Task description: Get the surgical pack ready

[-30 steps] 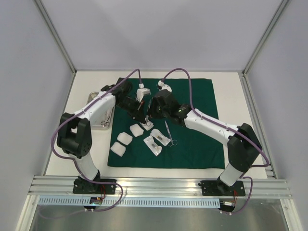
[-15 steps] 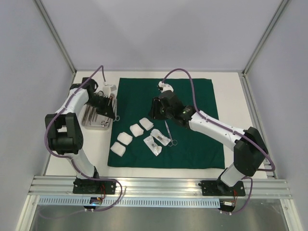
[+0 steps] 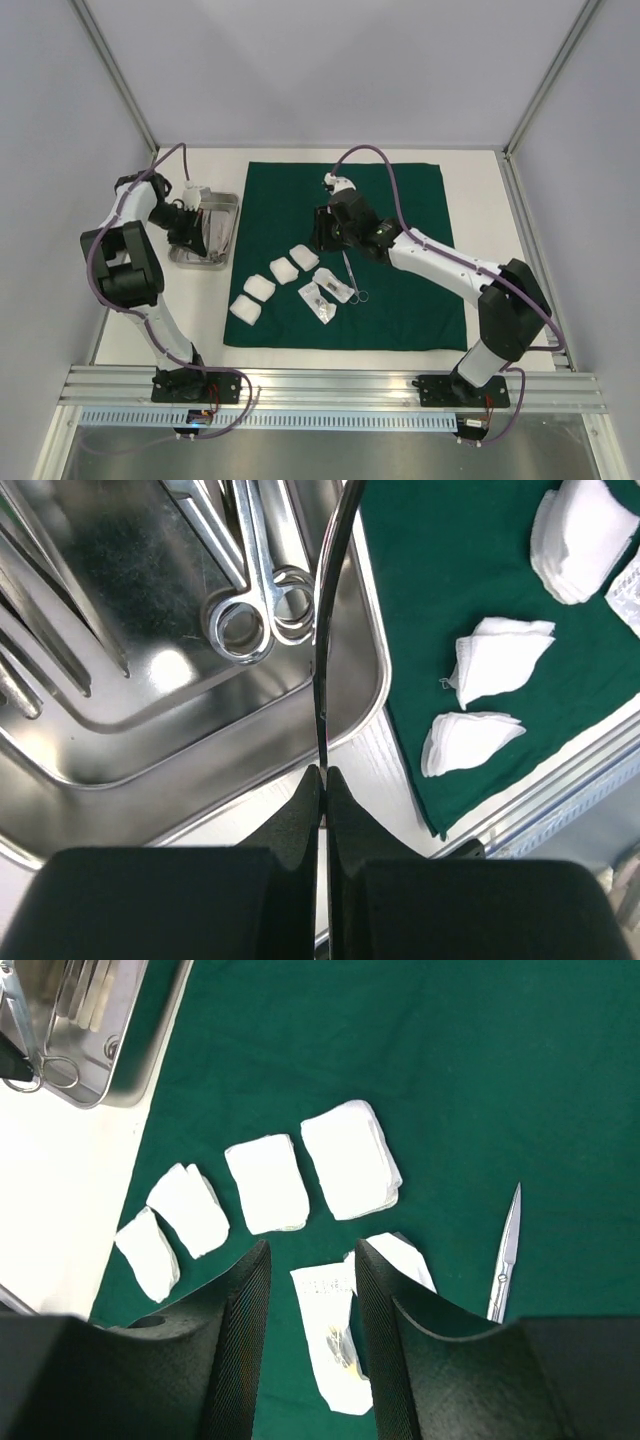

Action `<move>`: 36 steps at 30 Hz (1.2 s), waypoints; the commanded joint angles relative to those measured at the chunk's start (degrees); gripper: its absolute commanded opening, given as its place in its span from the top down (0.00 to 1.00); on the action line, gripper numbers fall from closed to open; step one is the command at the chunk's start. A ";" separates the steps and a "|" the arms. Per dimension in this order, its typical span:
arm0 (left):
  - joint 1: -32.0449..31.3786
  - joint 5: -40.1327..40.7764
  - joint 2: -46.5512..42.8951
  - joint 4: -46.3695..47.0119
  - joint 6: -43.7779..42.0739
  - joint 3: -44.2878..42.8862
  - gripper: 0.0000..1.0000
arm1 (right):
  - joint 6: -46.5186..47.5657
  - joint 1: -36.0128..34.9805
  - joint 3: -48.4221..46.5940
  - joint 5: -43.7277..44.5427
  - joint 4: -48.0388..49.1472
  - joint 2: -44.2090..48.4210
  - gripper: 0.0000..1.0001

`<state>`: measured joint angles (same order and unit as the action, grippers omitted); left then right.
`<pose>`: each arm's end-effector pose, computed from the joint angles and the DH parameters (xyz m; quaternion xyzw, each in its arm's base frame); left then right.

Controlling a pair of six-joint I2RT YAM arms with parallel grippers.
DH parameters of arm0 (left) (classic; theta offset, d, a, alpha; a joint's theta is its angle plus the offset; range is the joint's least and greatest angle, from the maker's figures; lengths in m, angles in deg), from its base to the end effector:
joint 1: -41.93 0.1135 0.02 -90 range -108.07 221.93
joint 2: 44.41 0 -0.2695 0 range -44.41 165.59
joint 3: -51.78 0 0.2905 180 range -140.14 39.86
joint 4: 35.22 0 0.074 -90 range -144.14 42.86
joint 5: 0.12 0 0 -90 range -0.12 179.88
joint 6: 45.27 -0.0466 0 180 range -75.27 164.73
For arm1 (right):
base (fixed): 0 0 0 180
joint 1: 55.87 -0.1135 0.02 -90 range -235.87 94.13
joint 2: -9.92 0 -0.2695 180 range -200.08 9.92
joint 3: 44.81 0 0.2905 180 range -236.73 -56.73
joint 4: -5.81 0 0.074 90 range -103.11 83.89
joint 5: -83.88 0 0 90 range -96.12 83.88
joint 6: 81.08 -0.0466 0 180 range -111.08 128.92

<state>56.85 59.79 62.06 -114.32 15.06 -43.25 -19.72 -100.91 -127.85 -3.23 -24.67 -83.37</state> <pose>0.3733 0.0753 0.2000 0.1227 0.9579 -0.2419 0.0943 0.2933 0.2903 0.2522 -0.1192 0.9009 0.2315 0.3472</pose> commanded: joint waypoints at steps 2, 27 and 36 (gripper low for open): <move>0.11 1.26 3.91 -1.99 -2.23 -4.77 1.00 | 1.66 0.12 -2.54 -0.70 -0.77 -0.48 0.58; 0.11 -0.41 17.36 -5.25 -3.73 -13.83 0.81 | -0.01 0.12 -3.16 0.62 -3.14 -5.58 0.59; 0.11 0.82 15.69 -3.75 -2.85 -14.62 0.69 | 0.17 0.21 -3.51 3.51 -4.72 -5.23 0.58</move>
<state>56.74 60.38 79.66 -118.62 12.26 -55.58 -19.30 -100.91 -130.64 -2.33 -28.80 -88.77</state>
